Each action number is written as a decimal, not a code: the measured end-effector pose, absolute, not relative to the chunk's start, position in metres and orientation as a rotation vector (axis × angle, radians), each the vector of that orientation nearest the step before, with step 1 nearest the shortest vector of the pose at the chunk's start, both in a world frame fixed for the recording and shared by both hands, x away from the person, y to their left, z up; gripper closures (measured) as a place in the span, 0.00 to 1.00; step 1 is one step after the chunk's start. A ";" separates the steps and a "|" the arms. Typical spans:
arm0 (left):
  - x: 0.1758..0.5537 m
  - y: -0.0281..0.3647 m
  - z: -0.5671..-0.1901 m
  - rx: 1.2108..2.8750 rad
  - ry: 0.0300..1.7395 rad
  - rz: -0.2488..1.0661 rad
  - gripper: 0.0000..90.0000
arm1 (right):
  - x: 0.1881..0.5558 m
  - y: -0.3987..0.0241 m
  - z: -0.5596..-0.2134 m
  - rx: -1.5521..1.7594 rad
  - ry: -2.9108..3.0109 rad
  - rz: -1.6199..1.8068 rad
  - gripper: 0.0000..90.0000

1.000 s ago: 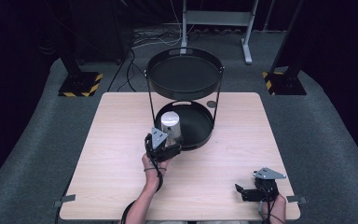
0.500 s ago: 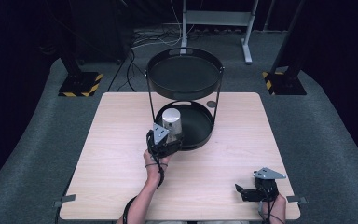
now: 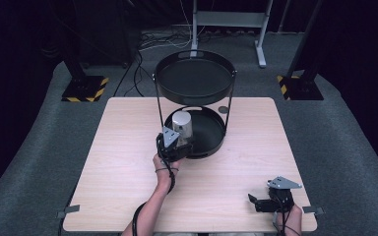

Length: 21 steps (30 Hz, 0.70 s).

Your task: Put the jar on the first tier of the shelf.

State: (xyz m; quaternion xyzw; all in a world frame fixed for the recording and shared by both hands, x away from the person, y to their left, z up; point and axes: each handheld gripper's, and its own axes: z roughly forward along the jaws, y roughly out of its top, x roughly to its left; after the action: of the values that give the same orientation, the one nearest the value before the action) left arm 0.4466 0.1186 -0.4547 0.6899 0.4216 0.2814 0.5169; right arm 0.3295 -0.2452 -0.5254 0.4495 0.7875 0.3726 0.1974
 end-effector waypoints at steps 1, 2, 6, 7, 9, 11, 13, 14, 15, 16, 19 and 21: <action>0.447 0.118 -0.455 1.656 1.013 0.677 0.33 | 0.329 -0.245 -0.525 1.258 2.205 1.042 0.03; 0.448 0.118 -0.455 1.656 1.012 0.680 0.34 | 0.329 -0.245 -0.525 1.257 2.204 1.041 0.03; 0.451 0.117 -0.456 1.651 1.017 0.677 0.33 | 0.329 -0.245 -0.525 1.259 2.205 1.042 0.03; 0.452 0.117 -0.457 1.648 1.021 0.676 0.34 | 0.329 -0.245 -0.525 1.259 2.205 1.043 0.03; 0.454 0.116 -0.458 1.647 1.023 0.678 0.34 | 0.329 -0.245 -0.525 1.257 2.205 1.042 0.03; 0.456 0.116 -0.459 1.649 1.023 0.680 0.34 | 0.329 -0.245 -0.525 1.256 2.205 1.042 0.03; 0.459 0.115 -0.460 1.649 1.028 0.681 0.34 | 0.329 -0.245 -0.525 1.256 2.204 1.042 0.03; 0.460 0.114 -0.461 1.649 1.031 0.681 0.34 | 0.329 -0.245 -0.525 1.257 2.204 1.042 0.03; 0.461 0.114 -0.461 1.650 1.032 0.682 0.34 | 0.329 -0.245 -0.525 1.257 2.205 1.042 0.03; 0.463 0.114 -0.461 1.649 1.033 0.683 0.33 | 0.329 -0.245 -0.525 1.256 2.205 1.042 0.03; 0.466 0.112 -0.463 1.651 1.037 0.687 0.33 | 0.329 -0.245 -0.525 1.259 2.205 1.043 0.03; 0.468 0.111 -0.463 1.653 1.040 0.688 0.33 | 0.329 -0.245 -0.525 1.256 2.205 1.042 0.03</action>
State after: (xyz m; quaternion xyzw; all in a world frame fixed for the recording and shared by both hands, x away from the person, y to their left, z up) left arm 0.4683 0.1111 -0.4633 0.6867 0.4321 0.2858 0.5101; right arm 0.3294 -0.2450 -0.5254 0.4489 0.7879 0.3723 0.1977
